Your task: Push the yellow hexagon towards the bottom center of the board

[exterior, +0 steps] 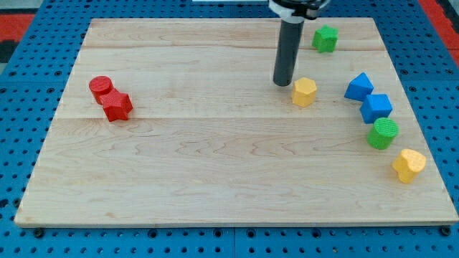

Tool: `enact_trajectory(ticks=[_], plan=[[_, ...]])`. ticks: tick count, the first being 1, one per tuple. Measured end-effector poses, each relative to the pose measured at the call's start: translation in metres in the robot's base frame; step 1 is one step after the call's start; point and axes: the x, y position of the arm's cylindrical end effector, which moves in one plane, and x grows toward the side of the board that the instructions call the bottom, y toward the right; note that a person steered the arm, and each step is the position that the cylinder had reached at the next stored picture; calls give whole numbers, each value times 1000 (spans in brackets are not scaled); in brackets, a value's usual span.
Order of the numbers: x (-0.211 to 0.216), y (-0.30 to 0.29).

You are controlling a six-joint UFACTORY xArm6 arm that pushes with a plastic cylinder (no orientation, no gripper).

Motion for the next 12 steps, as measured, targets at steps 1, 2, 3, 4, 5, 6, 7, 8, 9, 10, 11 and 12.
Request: enact_trajectory(ticks=[1, 2, 3, 4, 5, 6, 7, 8, 9, 10, 11, 12], plan=[[0, 13], [1, 25], [9, 11], [15, 1], [-1, 41], [-7, 66], [-2, 79], [9, 88], [34, 76], [46, 33], [48, 32], [58, 46]])
